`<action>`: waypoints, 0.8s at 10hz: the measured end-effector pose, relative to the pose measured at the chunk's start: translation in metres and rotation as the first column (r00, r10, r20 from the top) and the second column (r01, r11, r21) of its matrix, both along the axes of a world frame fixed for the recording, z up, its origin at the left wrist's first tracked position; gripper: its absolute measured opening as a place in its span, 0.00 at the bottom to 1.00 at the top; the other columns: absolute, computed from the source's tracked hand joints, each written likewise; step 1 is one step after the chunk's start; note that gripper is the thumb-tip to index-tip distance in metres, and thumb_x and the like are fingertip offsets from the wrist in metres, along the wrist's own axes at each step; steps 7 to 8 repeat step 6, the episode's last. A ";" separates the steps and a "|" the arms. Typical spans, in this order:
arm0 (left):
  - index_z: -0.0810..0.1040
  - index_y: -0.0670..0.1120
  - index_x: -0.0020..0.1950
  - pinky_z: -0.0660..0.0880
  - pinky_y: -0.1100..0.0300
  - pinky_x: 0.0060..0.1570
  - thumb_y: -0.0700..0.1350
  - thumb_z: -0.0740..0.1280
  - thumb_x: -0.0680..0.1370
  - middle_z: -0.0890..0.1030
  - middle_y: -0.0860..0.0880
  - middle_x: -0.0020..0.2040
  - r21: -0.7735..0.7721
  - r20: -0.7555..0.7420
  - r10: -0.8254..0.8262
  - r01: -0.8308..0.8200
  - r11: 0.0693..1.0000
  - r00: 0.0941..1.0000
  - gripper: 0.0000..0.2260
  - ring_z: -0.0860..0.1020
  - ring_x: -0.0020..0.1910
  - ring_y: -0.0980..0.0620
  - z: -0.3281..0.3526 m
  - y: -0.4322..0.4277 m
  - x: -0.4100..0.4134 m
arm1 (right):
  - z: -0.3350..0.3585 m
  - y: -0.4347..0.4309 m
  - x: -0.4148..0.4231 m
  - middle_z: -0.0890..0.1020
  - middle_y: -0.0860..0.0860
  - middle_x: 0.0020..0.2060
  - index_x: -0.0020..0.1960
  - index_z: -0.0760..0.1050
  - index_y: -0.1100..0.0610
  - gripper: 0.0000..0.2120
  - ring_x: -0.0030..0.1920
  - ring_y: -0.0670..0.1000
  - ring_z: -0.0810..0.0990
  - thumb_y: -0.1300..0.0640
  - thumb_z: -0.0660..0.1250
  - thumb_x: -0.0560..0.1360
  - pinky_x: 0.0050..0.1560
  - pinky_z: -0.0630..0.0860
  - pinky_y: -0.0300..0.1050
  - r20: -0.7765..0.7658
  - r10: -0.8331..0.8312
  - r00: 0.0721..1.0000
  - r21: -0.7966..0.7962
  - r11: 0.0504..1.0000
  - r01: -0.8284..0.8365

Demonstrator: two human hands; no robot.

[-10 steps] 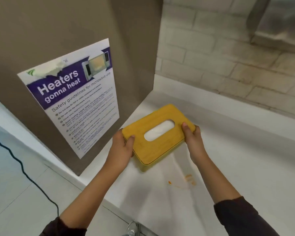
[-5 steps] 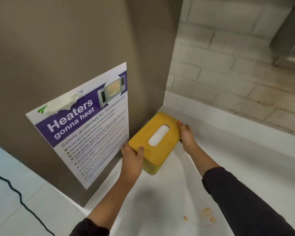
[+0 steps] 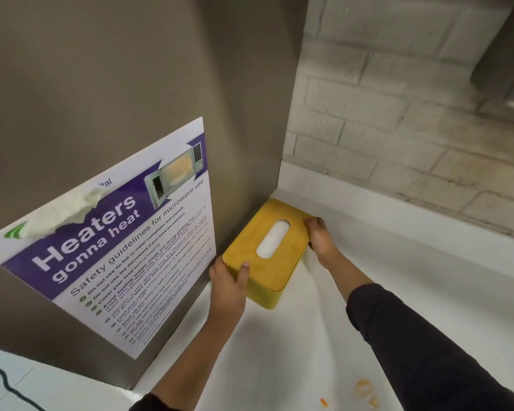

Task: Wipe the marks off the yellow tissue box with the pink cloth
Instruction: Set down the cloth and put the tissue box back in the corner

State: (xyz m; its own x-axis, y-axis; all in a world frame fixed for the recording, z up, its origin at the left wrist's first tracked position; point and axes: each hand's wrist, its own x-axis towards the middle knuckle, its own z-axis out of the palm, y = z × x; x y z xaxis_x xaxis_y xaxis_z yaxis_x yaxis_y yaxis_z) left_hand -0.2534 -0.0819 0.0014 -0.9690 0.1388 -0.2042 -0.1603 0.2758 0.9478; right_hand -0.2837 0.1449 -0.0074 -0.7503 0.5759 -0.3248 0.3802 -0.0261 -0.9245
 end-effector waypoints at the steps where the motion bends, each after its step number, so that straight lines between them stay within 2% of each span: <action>1: 0.59 0.44 0.73 0.72 0.42 0.63 0.51 0.64 0.77 0.62 0.43 0.72 -0.050 -0.020 -0.011 0.010 0.999 1.000 0.28 0.67 0.68 0.42 0.003 -0.007 0.000 | 0.002 0.000 0.000 0.73 0.55 0.61 0.70 0.62 0.60 0.21 0.61 0.57 0.72 0.53 0.55 0.80 0.59 0.69 0.48 0.025 0.007 1.000 0.065 0.998 -0.008; 2: 0.59 0.44 0.73 0.71 0.52 0.63 0.48 0.63 0.78 0.63 0.44 0.72 -0.108 -0.126 -0.026 0.012 0.994 0.992 0.26 0.68 0.68 0.46 0.007 -0.020 0.007 | 0.016 0.002 0.002 0.73 0.59 0.64 0.71 0.62 0.60 0.22 0.53 0.55 0.75 0.56 0.57 0.79 0.50 0.70 0.43 0.079 0.040 0.996 0.199 0.978 -0.055; 3: 0.65 0.48 0.69 0.74 0.58 0.52 0.45 0.64 0.77 0.67 0.47 0.66 -0.162 -0.280 -0.135 0.092 0.983 0.951 0.20 0.76 0.53 0.48 0.015 -0.034 0.016 | 0.039 0.010 0.009 0.71 0.57 0.67 0.70 0.66 0.59 0.21 0.63 0.56 0.73 0.60 0.61 0.78 0.54 0.67 0.36 0.099 0.132 0.986 0.374 0.914 -0.160; 4: 0.70 0.52 0.65 0.71 0.72 0.43 0.43 0.64 0.77 0.68 0.53 0.60 -0.183 -0.382 -0.223 0.163 0.970 0.897 0.17 0.75 0.42 0.60 0.035 -0.034 0.008 | 0.075 0.017 0.025 0.77 0.54 0.62 0.62 0.75 0.59 0.14 0.64 0.54 0.74 0.62 0.62 0.78 0.51 0.65 0.29 0.166 0.279 0.946 0.480 0.815 -0.325; 5: 0.75 0.52 0.60 0.70 0.76 0.40 0.43 0.63 0.77 0.73 0.56 0.54 -0.231 -0.420 -0.391 0.320 0.919 0.819 0.12 0.75 0.44 0.66 0.069 -0.016 -0.009 | 0.119 0.022 0.049 0.80 0.52 0.59 0.58 0.78 0.57 0.11 0.60 0.52 0.76 0.60 0.60 0.78 0.52 0.67 0.34 0.260 0.338 0.905 0.557 0.713 -0.426; 6: 0.78 0.54 0.56 0.70 0.73 0.44 0.45 0.62 0.78 0.78 0.56 0.52 -0.252 -0.418 -0.559 0.500 0.829 0.716 0.10 0.76 0.47 0.62 0.114 0.021 -0.023 | 0.163 0.024 0.071 0.81 0.52 0.57 0.56 0.79 0.56 0.10 0.58 0.52 0.77 0.60 0.60 0.78 0.52 0.70 0.37 0.258 0.312 0.914 0.626 0.666 -0.405; 8: 0.78 0.54 0.56 0.70 0.73 0.44 0.45 0.62 0.78 0.78 0.56 0.52 -0.252 -0.418 -0.559 0.500 0.829 0.716 0.10 0.76 0.47 0.62 0.114 0.021 -0.023 | 0.163 0.024 0.071 0.81 0.52 0.57 0.56 0.79 0.56 0.10 0.58 0.52 0.77 0.60 0.60 0.78 0.52 0.70 0.37 0.258 0.312 0.914 0.626 0.666 -0.405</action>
